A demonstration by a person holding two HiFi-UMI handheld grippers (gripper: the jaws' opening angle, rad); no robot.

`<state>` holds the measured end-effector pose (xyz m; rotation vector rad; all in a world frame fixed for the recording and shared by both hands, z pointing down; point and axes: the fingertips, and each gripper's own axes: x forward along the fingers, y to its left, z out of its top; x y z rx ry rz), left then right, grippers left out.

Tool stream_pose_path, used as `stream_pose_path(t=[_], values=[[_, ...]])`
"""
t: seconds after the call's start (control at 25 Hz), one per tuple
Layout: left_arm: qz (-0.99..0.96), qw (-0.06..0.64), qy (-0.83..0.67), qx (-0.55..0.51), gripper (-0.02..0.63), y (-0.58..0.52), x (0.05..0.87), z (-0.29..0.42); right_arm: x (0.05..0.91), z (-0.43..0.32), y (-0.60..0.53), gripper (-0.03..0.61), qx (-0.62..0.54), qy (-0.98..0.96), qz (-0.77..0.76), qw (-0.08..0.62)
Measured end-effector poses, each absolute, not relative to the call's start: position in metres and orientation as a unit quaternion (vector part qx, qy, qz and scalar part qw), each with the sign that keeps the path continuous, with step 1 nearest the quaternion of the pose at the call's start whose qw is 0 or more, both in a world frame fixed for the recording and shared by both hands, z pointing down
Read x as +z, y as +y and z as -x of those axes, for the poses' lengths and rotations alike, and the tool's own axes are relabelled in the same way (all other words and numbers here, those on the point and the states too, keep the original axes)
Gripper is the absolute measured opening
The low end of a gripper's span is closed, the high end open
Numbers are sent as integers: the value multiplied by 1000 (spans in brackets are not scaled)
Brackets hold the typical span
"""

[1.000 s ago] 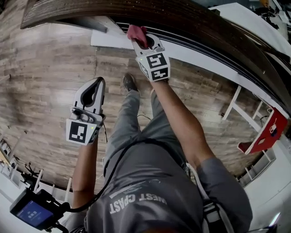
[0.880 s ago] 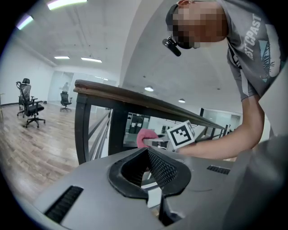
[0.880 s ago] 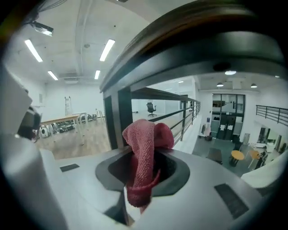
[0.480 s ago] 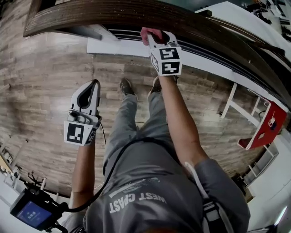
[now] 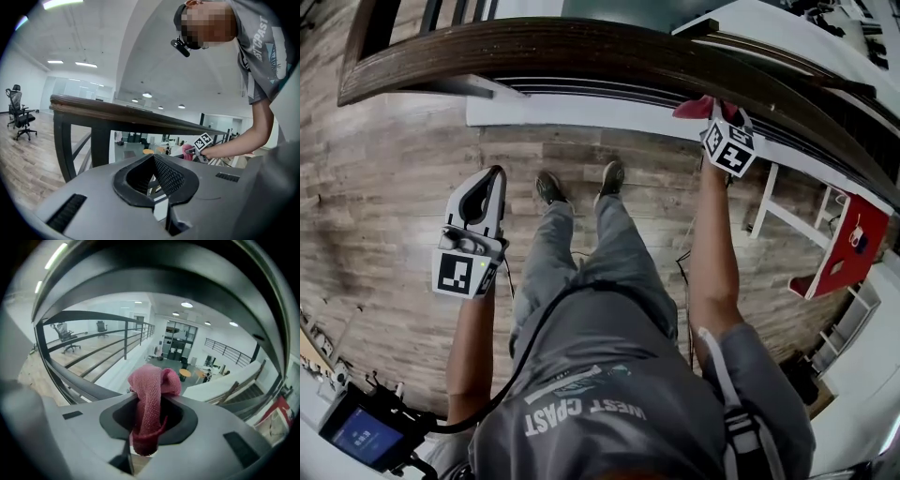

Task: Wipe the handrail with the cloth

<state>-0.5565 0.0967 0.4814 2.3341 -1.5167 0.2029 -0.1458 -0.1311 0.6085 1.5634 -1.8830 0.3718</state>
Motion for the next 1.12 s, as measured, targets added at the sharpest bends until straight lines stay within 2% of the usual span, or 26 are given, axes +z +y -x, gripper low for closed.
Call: stream_pose_path(t=[0.2,0.32,0.48,0.72,0.84,0.92,1.12], values=[[-836,163,-516,90,6,84,444,482,568,229,-107,81,76,-833,-456,304],[-843,151,-507,99,6,71,424,430,569,228,-114,81,88,-851,-428,291],[-843,144,-509,102,6,65,411,390,574,145,-134,81,122,-834,-469,262],[-843,114,-514,113,6,76,370,296,552,-93,-145,81,146,-761,-586,236],[-840,110,-517,119,6,72,367,287,552,-144,-157,81,163,-717,-631,249],[-844,100,-516,111,6,68,364,287,546,-124,-158,81,156,-726,-621,251],[-842,97,-518,116,6,55,362,286,565,33,-142,81,121,-838,-466,256]])
